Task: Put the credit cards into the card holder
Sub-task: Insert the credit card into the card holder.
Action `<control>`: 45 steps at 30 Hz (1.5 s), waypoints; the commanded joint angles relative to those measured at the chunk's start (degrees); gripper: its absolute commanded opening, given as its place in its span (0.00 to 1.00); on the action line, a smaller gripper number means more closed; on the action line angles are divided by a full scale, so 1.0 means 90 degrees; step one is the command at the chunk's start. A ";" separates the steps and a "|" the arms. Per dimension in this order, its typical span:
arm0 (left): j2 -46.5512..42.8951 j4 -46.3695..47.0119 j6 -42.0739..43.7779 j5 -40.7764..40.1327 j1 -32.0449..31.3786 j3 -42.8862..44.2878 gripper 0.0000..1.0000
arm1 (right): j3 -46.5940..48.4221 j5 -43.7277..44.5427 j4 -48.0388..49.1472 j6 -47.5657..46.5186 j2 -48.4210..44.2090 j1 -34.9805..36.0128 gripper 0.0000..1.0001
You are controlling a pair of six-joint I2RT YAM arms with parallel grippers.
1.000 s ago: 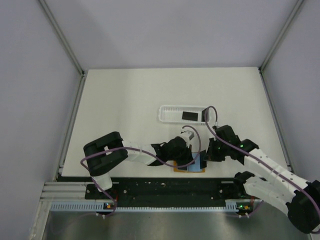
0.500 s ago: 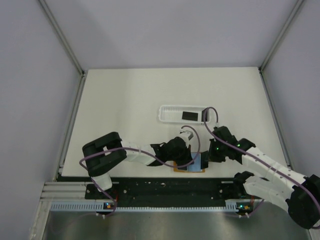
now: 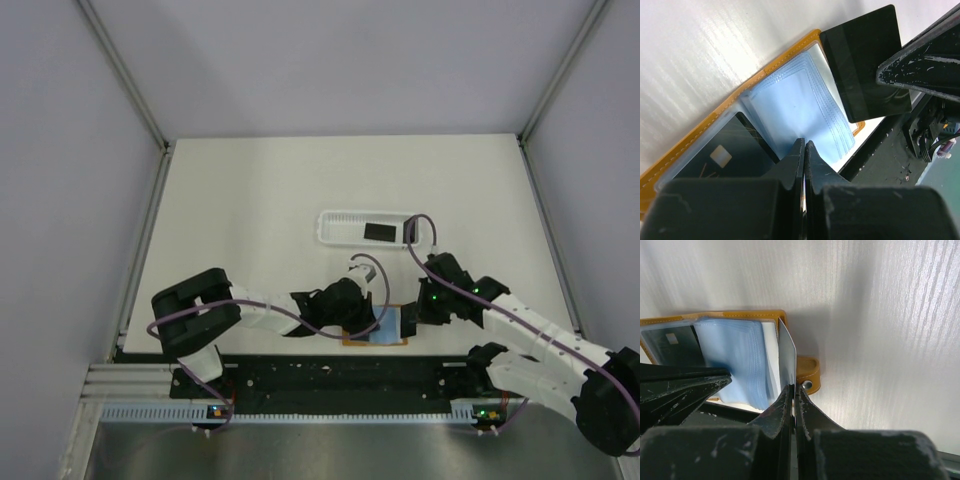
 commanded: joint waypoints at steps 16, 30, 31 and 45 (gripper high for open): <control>-0.0081 -0.0883 0.0023 -0.0278 -0.0006 -0.0439 0.00 | 0.0004 -0.1858 -0.0001 -0.0125 -0.1634 0.0104 0.00; -0.0071 -0.0825 -0.0007 -0.0278 -0.0016 -0.0459 0.00 | -0.0992 -0.2759 0.0098 0.0559 -0.2113 0.0173 0.00; -0.0071 -0.0825 -0.0016 -0.0268 -0.0006 -0.0449 0.00 | -0.1041 -0.2759 0.0108 0.0559 -0.2094 0.0182 0.00; -0.0081 -0.0815 -0.0007 -0.0268 -0.0006 -0.0488 0.00 | -0.1129 -0.2486 0.0118 0.0578 -0.1918 0.0173 0.00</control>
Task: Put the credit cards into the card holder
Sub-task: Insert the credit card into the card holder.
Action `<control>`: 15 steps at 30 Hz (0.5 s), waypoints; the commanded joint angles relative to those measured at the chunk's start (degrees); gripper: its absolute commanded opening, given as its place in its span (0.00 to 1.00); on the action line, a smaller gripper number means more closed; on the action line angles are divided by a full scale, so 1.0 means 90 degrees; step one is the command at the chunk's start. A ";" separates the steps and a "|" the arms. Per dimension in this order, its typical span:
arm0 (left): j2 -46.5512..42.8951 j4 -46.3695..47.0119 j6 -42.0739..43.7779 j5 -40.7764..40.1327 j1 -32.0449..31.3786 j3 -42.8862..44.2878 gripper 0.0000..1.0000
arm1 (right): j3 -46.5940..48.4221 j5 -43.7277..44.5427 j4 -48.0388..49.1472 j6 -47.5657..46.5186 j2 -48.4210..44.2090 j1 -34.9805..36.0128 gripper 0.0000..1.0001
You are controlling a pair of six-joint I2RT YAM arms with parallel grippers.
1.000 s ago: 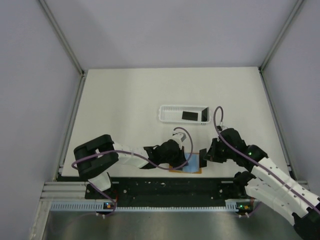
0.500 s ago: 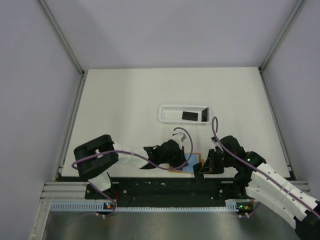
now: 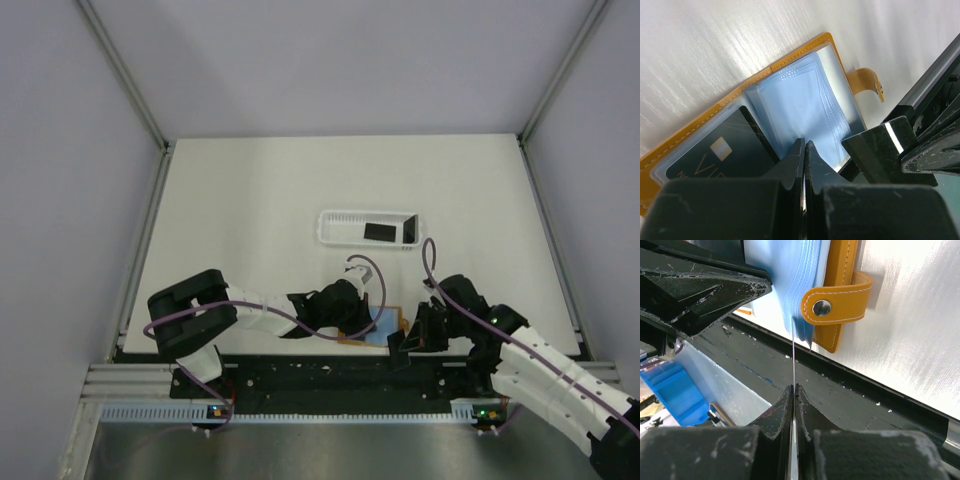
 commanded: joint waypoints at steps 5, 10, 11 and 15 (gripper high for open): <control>0.0089 -0.0796 0.0083 -0.0215 -0.0006 -0.0236 0.00 | -0.0017 0.0106 0.0244 0.0049 0.0074 0.0085 0.00; 0.0089 -0.0796 0.0083 -0.0215 -0.0016 -0.0236 0.00 | -0.0037 0.0067 0.0381 0.0078 0.0074 0.0085 0.00; 0.0089 -0.0796 0.0074 -0.0205 -0.0006 -0.0245 0.00 | -0.0047 0.0057 0.0391 0.0078 0.0084 0.0085 0.00; 0.0108 -0.0786 0.0074 -0.0215 -0.0006 -0.0255 0.00 | -0.0066 0.0038 0.0527 0.0088 0.0152 0.0085 0.00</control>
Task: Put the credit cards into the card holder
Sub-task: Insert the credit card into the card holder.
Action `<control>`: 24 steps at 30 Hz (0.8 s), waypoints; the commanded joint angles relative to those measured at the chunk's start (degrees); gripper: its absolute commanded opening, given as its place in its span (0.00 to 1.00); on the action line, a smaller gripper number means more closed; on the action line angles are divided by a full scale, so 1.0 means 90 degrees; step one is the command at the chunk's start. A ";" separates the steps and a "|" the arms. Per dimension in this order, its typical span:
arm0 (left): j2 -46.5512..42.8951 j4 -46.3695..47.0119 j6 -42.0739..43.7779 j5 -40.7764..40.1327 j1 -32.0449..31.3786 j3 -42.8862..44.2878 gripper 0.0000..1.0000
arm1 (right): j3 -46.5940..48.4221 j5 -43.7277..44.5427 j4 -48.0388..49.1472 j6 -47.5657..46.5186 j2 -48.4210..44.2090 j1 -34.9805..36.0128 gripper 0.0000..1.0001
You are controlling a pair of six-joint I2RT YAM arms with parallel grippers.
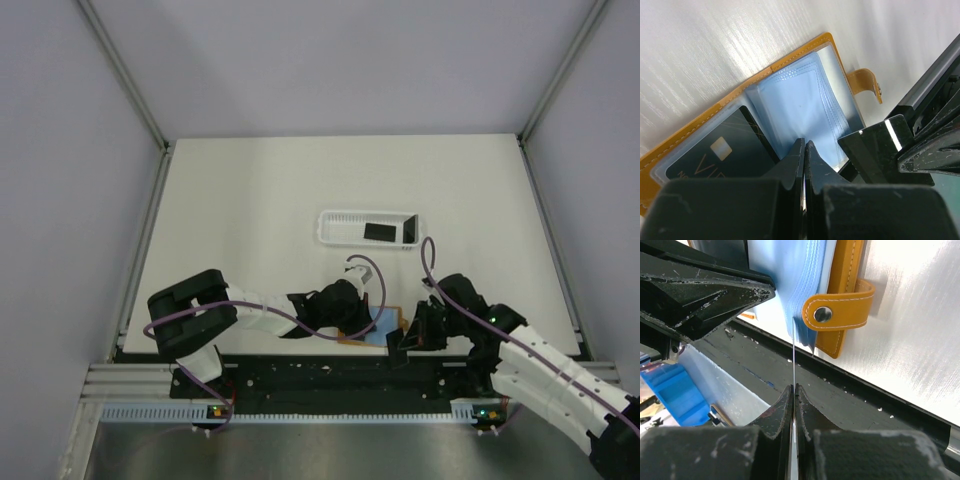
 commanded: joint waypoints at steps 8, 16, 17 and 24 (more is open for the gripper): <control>0.0108 -0.0776 0.0081 -0.0203 -0.0006 -0.0263 0.00 | -0.0142 0.0074 0.0556 0.0122 0.0294 0.0083 0.00; 0.0099 -0.0776 0.0081 -0.0183 -0.0006 -0.0253 0.00 | -0.0298 0.0181 0.0828 0.0141 0.0382 0.0093 0.00; 0.0079 -0.0776 0.0081 -0.0183 -0.0006 -0.0243 0.00 | -0.0347 0.0220 0.0906 0.0151 0.0363 0.0083 0.00; -0.0018 -0.0796 0.0100 -0.0144 -0.0006 -0.0184 0.00 | -0.0727 0.0454 0.1288 0.0454 -0.0046 0.0083 0.00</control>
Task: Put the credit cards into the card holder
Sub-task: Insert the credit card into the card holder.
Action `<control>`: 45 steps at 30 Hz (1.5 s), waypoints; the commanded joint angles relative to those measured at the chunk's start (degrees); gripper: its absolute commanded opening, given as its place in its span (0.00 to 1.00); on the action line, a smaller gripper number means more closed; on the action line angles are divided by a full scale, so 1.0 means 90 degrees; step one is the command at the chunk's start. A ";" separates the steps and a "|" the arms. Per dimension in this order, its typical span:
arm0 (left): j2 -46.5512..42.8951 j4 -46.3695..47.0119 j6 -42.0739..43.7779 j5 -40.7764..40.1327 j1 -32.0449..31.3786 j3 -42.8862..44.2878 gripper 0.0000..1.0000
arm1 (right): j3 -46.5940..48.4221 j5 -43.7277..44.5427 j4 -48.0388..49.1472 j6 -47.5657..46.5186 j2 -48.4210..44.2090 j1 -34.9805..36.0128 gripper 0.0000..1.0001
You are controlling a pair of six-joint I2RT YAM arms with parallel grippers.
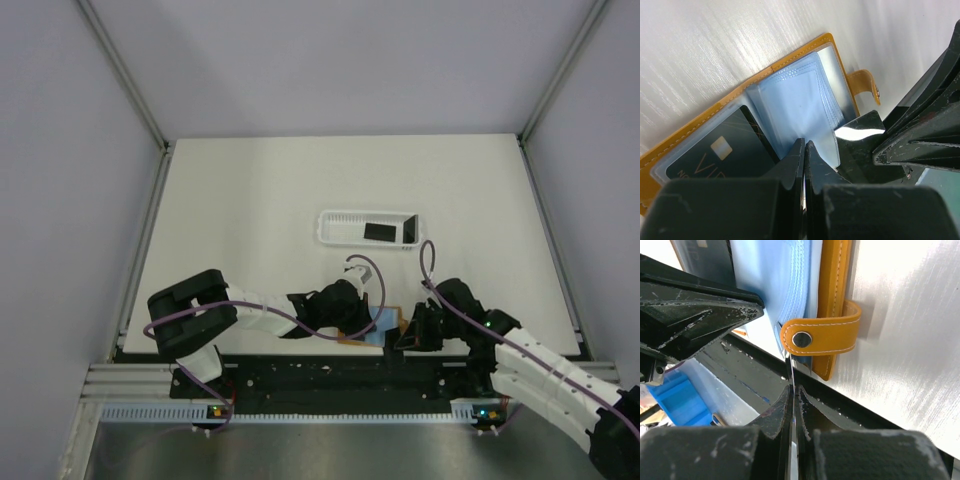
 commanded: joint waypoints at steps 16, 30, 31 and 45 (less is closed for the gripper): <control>-0.0604 -0.1076 0.0295 -0.0002 -0.0006 0.0111 0.00 | -0.0679 0.0908 0.1108 0.0983 -0.0752 0.0083 0.00; -0.1755 -0.1720 0.0295 -0.0509 0.0004 -0.0172 0.00 | -0.0806 0.0370 0.2155 0.0583 -0.0274 0.0083 0.00; -0.1883 -0.1817 0.0286 -0.0578 0.0004 -0.0230 0.00 | -0.0806 0.0331 0.2203 0.0573 -0.0225 0.0093 0.00; -0.2391 -0.2102 -0.0261 -0.1115 0.0004 -0.1295 0.00 | -0.0416 -0.0011 0.2272 0.0358 -0.0010 0.0093 0.00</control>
